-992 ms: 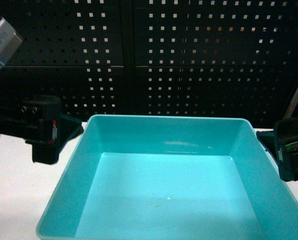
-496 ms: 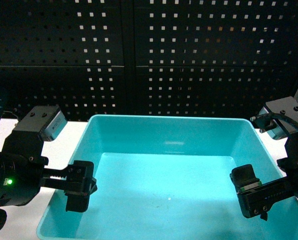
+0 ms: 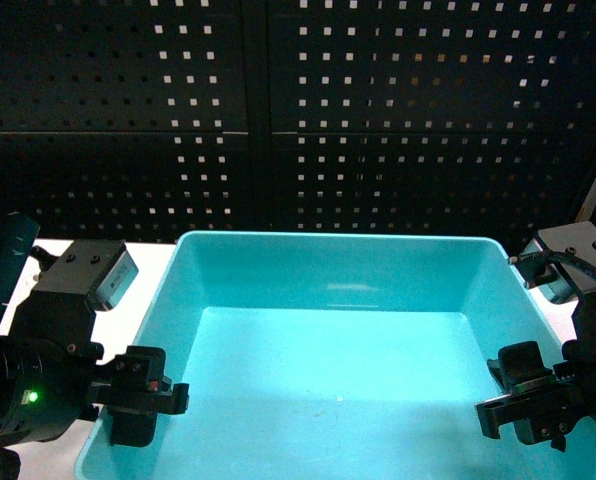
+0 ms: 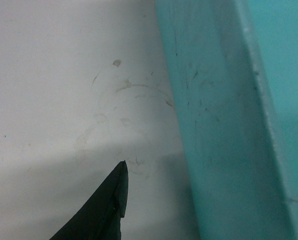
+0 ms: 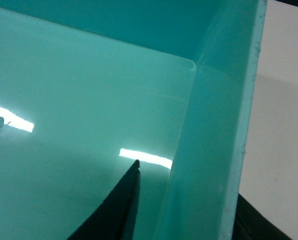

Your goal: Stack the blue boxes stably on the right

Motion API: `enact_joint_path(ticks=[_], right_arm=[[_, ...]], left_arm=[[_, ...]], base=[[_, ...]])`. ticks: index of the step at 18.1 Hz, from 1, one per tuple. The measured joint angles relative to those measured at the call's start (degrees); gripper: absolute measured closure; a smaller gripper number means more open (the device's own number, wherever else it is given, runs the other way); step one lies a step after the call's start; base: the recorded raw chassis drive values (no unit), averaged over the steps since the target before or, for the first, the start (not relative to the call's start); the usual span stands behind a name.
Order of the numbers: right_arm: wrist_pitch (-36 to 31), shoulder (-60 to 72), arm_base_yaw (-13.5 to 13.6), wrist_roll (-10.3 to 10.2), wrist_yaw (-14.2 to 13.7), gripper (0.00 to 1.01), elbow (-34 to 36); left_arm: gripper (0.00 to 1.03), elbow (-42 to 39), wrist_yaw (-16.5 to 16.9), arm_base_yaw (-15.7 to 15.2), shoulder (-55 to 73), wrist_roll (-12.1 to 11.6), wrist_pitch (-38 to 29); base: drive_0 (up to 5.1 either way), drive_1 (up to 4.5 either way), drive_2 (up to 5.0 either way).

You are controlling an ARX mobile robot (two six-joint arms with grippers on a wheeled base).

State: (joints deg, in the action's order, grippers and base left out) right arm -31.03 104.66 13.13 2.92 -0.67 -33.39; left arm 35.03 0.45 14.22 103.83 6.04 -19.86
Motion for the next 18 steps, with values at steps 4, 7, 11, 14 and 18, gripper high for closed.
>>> enact_joint_path(ticks=[4,7,11,14,18], right_arm=[[-1.64,-0.46,-0.07,-1.62,-1.18,0.97,1.11],[-2.19,-1.81,-0.50,-3.32,-1.20,0.99,2.23],[-1.97,-7.63,-0.81,-3.98,-0.98,0.99,2.93],[-0.79,-12.66,-1.27,-3.61,-0.96,0.99,2.91],[1.75,-21.00,-1.70,-3.21,-0.81,0.99,1.51]], left_arm=[[0.51,-1.18,-1.70,1.03,-0.63,-0.11,-2.03],[0.51,-2.97,-3.69,2.14,-2.64,-0.50,-3.85],[0.52,-3.93,-4.96,2.25,-8.20,-2.60,-6.23],[0.52,-4.22,-5.29,2.29,-13.66,-2.84,-5.07],[0.52,-3.32,-5.40,2.91,-23.30,-3.52,-1.57]], base=[[0.0,0.00,0.0],[0.0,0.00,0.0],[0.0,0.00,0.0],[0.0,0.00,0.0],[0.0,0.00,0.0]])
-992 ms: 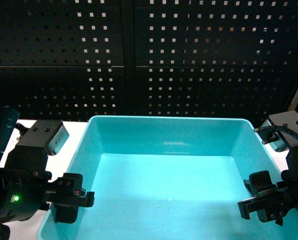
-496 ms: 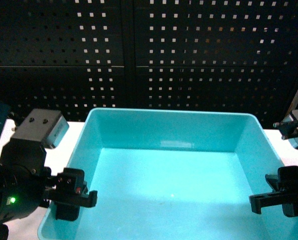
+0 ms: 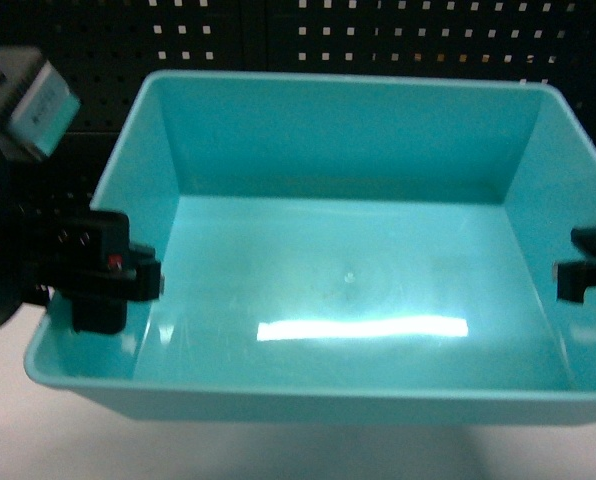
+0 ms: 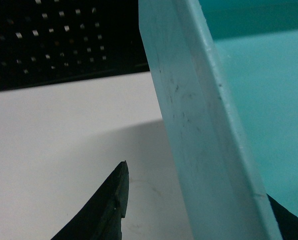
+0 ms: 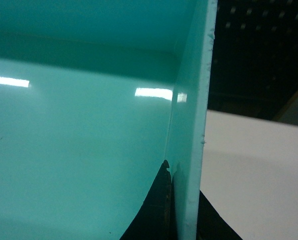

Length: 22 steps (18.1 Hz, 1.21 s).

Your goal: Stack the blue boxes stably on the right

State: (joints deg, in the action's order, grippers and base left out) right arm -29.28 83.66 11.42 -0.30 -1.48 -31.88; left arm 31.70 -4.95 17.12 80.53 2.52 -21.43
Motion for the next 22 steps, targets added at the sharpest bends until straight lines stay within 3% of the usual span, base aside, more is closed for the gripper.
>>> enact_joint_path(ticks=[9,15,22], right_arm=[[5.60,-13.46,-0.68,1.01,0.37,0.99,-8.48],[4.96,-16.02,-0.72,1.84,0.20,0.99,-7.63],[4.81,-16.31,-0.61,1.86,0.24,0.99,-7.58]], left_arm=[[0.53,8.66,1.18,0.02,-14.03,-1.46,7.17],[0.53,5.11,0.33,0.50,-16.61,-2.58,1.86],[0.53,4.81,0.00,0.28,-17.29,-2.97,1.29]], base=[[0.0,0.00,0.0],[0.0,0.00,0.0],[0.0,0.00,0.0]])
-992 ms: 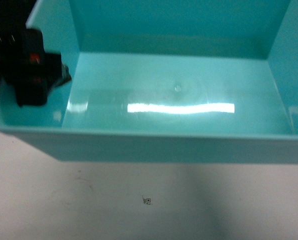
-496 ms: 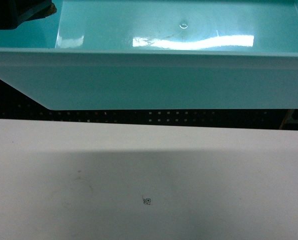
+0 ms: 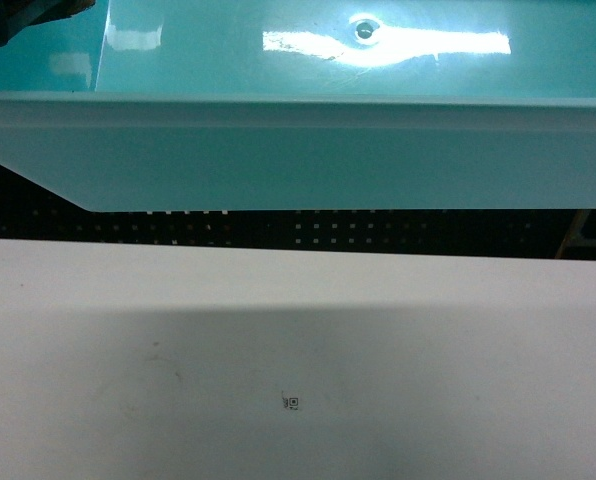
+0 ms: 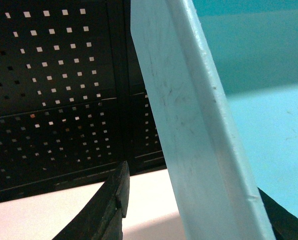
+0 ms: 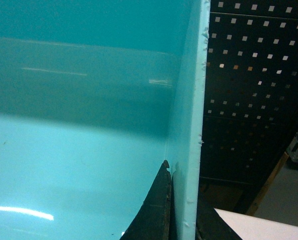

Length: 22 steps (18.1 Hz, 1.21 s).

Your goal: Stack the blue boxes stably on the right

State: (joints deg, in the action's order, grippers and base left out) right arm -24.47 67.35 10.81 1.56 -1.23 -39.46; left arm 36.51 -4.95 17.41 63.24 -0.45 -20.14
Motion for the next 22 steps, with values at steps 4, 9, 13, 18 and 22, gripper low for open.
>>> enact_joint_path(ticks=[4,9,13,18,22], right_arm=[[0.00,0.00,0.02,0.00,0.00,0.99,0.00],[0.00,0.00,0.00,0.00,0.00,0.99,0.00],[0.00,0.00,0.00,0.00,0.00,0.99,0.00],[0.00,0.00,0.00,0.00,0.00,0.99,0.00],[0.00,0.00,0.00,0.00,0.00,0.99,0.00]], left_arm=[[0.53,0.00,0.00,0.00,0.02,0.00,0.00],[0.53,0.00,0.00,0.02,0.02,0.00,-0.02],[0.53,0.00,0.00,0.00,0.02,0.00,-0.02],[0.53,0.00,0.00,0.00,0.02,0.00,-0.02],[0.53,0.00,0.00,0.00,0.02,0.00,-0.04]], base=[[-2.2,-2.22,-2.2],[-2.1,-2.13,-2.1],[-1.6,-1.62,-1.6],[-1.6,-1.56,-1.6],[-1.5,-1.51,-1.5]])
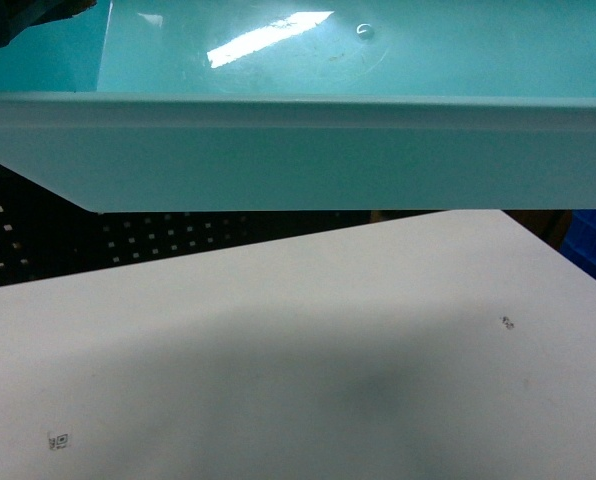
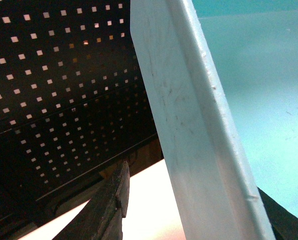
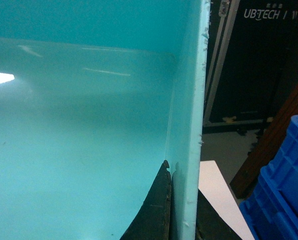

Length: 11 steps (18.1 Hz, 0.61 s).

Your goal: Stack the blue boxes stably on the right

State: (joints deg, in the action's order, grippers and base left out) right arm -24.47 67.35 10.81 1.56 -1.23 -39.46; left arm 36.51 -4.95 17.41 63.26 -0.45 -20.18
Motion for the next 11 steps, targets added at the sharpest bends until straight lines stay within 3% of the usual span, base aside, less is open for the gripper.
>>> enact_joint_path(ticks=[11], right_arm=[[0.00,0.00,0.00,0.00,0.00,0.99,0.00]], left_arm=[[0.53,0.00,0.00,0.00,0.00,0.00,0.02]], base=[[-1.6,-1.60,-1.6]])
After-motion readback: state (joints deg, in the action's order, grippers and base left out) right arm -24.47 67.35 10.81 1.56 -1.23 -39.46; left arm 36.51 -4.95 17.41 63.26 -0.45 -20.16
